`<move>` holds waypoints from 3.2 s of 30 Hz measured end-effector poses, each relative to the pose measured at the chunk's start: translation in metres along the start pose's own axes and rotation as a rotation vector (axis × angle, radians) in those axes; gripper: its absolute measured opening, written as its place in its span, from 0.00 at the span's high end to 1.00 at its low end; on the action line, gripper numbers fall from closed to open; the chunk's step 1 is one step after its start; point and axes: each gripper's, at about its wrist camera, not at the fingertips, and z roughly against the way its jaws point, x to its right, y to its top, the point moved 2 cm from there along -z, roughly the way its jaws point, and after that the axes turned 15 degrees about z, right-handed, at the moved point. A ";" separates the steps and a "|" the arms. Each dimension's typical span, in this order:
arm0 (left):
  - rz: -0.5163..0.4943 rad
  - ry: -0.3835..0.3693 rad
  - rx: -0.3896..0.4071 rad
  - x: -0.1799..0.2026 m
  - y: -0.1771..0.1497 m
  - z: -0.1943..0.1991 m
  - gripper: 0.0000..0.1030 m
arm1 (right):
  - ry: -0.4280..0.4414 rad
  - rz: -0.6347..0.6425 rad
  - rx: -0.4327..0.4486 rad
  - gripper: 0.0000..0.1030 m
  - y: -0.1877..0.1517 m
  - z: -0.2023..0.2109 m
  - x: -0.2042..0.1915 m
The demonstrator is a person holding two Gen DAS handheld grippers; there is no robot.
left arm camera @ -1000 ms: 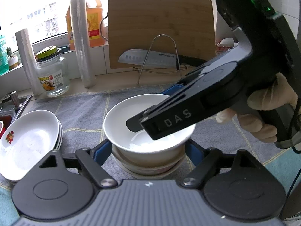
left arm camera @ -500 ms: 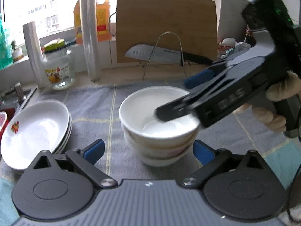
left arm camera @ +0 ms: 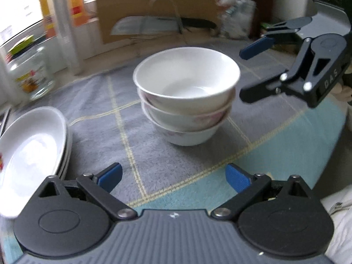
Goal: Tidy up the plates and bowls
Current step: 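Lower the white bowl onto the stacked bowls and open the right gripper, then grip the three-bowl stack from both sides with both grippers, then carry the bowl stack with both grippers over the plate stack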
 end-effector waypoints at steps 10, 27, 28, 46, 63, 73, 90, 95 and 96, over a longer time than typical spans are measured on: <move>-0.090 -0.096 -0.100 0.001 0.007 -0.039 0.03 | 0.013 0.011 -0.131 0.00 -0.030 -0.045 -0.021; -0.176 -0.165 -0.047 -0.007 0.004 -0.045 0.00 | 0.093 0.138 -0.031 0.00 -0.034 -0.056 -0.015; -0.192 -0.178 -0.051 -0.008 0.006 -0.046 0.00 | 0.091 0.135 -0.036 0.00 -0.032 -0.057 -0.016; -0.401 -0.337 -0.012 -0.016 0.045 -0.049 0.09 | 0.118 0.278 -0.028 0.07 0.006 -0.060 -0.017; -0.461 -0.420 -0.036 -0.019 0.049 -0.053 0.12 | 0.210 0.310 -0.057 0.18 0.014 -0.054 -0.012; -0.479 -0.421 -0.053 -0.018 0.049 -0.053 0.12 | 0.222 0.316 -0.064 0.19 0.014 -0.056 -0.012; -0.488 -0.443 -0.085 -0.017 0.053 -0.061 0.12 | 0.260 0.294 -0.071 0.19 0.016 -0.060 -0.007; -0.484 -0.438 -0.078 -0.017 0.051 -0.061 0.12 | 0.255 0.291 -0.070 0.19 0.016 -0.060 -0.008; -0.485 -0.436 -0.076 -0.016 0.051 -0.061 0.12 | 0.253 0.293 -0.069 0.19 0.016 -0.060 -0.008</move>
